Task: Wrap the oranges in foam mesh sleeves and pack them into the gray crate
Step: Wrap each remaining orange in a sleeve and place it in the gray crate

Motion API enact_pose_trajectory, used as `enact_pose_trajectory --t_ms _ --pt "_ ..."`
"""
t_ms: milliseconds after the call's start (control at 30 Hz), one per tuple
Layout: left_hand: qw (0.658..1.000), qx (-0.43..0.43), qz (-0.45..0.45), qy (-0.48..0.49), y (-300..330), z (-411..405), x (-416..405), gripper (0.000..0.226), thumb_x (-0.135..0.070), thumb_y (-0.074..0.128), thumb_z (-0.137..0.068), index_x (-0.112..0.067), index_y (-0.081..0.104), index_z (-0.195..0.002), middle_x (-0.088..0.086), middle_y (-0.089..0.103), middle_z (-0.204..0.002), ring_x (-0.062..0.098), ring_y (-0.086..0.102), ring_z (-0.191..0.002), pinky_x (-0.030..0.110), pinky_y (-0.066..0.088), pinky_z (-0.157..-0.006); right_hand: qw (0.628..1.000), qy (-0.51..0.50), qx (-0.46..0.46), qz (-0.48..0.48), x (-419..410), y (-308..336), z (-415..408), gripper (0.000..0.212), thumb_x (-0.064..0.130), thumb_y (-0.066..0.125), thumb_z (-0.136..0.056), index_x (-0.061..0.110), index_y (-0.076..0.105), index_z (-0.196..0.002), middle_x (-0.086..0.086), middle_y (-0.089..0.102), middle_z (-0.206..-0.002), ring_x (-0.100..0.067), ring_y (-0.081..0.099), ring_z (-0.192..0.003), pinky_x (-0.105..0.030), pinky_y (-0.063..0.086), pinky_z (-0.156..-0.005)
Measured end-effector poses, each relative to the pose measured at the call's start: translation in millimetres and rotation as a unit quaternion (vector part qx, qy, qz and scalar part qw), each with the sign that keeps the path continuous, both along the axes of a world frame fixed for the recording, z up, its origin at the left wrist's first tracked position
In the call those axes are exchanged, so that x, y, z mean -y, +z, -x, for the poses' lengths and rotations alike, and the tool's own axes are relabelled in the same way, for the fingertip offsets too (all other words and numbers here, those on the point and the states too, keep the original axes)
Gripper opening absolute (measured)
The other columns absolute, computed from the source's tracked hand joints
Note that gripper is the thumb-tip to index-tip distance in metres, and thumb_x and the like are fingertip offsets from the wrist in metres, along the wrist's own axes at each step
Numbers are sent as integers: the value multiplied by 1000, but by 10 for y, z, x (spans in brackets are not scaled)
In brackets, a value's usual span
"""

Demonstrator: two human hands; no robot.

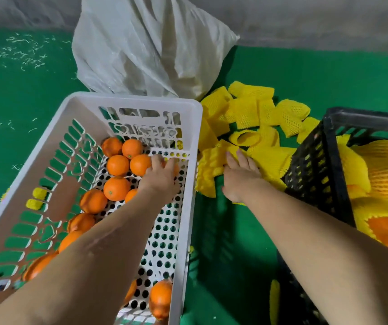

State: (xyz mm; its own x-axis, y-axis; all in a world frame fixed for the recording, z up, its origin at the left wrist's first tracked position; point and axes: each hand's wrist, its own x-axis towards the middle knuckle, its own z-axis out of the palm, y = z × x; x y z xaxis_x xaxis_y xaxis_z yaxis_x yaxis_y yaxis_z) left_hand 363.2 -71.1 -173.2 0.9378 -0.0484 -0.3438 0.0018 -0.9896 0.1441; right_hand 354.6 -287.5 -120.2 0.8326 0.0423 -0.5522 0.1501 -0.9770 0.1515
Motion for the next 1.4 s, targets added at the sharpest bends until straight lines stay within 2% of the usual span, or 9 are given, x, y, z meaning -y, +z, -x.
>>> enact_pose_trajectory --t_ms 167,300,400,500,733,933,1033,1167,1400 --pt "998 22 60 -22 -44 -7 -48 80 -18 74 -90 -26 23 -152 11 41 -140 40 58 -118 49 55 -79 972 -101 135 -162 -31 139 5 45 32 48 -104 21 46 -147 -5 31 -160 -32 31 -145 -46 28 -119" --pt "980 81 181 33 259 189 -214 76 -37 72 -98 -26 30 -161 10 33 -150 27 57 -112 33 47 -80 875 -211 134 -415 -126 492 141 44 25 60 -96 24 53 -139 -3 55 -124 -25 61 -102 -34 50 -88" --pt "887 107 423 149 726 584 -266 59 -48 73 -96 -36 47 -148 0 50 -144 17 59 -119 38 53 -100 814 -231 157 -509 -196 738 484 24 31 64 -95 28 60 -119 10 56 -83 -9 55 -69 -26 39 -59" --pt "769 94 614 151 1244 1159 -205 45 -45 79 -91 -48 58 -131 -14 69 -117 22 75 -98 26 63 -78 782 -228 166 -556 -247 900 909 16 29 61 -98 33 62 -113 13 56 -82 -3 53 -66 -19 37 -57" --pt "662 36 725 187 1495 2093 71 46 -51 82 -82 -43 64 -123 4 74 -117 28 77 -100 33 63 -79 701 -286 152 -635 -493 1107 1831 50 31 61 -81 49 50 -126 -2 66 -114 -16 67 -93 -29 51 -75" --pt "651 22 733 196 1395 2499 156 67 -77 82 -67 -53 59 -125 1 73 -123 17 74 -110 35 57 -89 651 -311 247 -647 -598 1084 2277 29 35 60 -77 36 64 -106 5 70 -103 -12 67 -95 -32 54 -83" --pt "662 28 723 196 1420 2658 203 53 -64 75 -76 -52 58 -125 3 69 -119 3 74 -90 16 56 -67 669 -291 299 -615 -570 1089 2384 14 38 58 -87 34 63 -99 12 67 -89 -7 62 -79 -29 52 -73" --pt "654 27 737 167 1463 2762 207 43 -54 73 -77 -44 61 -117 0 65 -91 1 63 -62 14 50 -54 699 -245 277 -612 -588 1086 2424 3 30 55 -103 27 58 -102 9 61 -78 -7 54 -67 -34 47 -65" --pt "670 -4 730 133 1415 2739 178 55 -60 77 -71 -42 57 -119 8 60 -105 10 60 -66 21 52 -61 707 -252 419 -511 -527 1152 2425 20 8 59 -97 22 45 -97 10 48 -85 -5 48 -73 -19 38 -60"
